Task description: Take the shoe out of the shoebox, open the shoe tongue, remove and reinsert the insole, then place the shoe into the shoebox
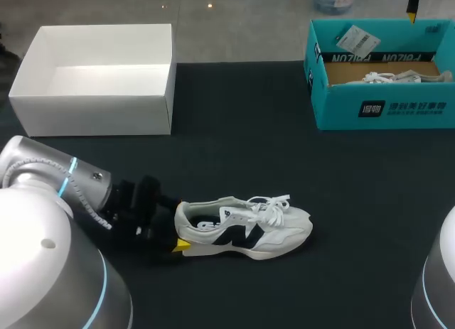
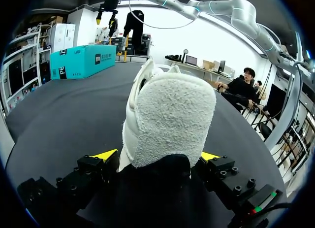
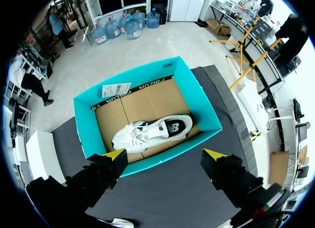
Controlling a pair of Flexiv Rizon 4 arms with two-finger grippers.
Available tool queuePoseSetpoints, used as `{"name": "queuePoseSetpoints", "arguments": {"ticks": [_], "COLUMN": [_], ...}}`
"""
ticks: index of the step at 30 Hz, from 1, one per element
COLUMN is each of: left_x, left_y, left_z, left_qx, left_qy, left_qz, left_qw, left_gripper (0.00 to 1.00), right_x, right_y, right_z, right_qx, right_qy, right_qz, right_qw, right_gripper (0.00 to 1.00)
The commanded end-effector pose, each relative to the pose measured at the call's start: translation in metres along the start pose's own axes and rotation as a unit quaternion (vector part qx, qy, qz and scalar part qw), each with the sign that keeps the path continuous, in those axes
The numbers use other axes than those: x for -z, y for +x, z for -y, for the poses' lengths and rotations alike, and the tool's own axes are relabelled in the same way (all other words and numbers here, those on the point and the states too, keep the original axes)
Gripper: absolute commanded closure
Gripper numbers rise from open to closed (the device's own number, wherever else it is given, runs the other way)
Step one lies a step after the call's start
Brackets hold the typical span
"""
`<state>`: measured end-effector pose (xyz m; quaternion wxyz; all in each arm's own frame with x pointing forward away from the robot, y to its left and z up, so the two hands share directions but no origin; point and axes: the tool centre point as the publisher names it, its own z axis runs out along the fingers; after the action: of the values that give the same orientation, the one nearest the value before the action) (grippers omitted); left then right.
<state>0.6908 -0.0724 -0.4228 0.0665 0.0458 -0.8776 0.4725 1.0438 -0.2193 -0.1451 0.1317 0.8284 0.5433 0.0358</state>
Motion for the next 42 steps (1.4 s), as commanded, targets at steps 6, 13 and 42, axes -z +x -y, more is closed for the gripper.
{"name": "queuePoseSetpoints", "arguments": {"ticks": [6, 13, 42], "left_x": [-0.009, -0.011, -0.007], "left_y": [-0.003, -0.004, -0.011], "left_z": [-0.002, -0.001, -0.005], "left_qx": [0.002, -0.004, -0.011], "left_qy": [0.004, 0.006, -0.005], "left_qz": [0.006, -0.004, -0.004], "left_qw": [1.0, 1.0, 1.0], "left_gripper": [0.0, 0.0, 1.0], "right_x": [0.0, 0.0, 0.0], "right_y": [0.0, 0.0, 0.0], "right_z": [0.0, 0.0, 0.0], "right_qx": [0.0, 0.0, 0.0], "right_qy": [0.0, 0.0, 0.0], "right_qz": [0.0, 0.0, 0.0], "right_qw": [1.0, 1.0, 1.0], "right_gripper": [0.0, 0.0, 0.0]}}
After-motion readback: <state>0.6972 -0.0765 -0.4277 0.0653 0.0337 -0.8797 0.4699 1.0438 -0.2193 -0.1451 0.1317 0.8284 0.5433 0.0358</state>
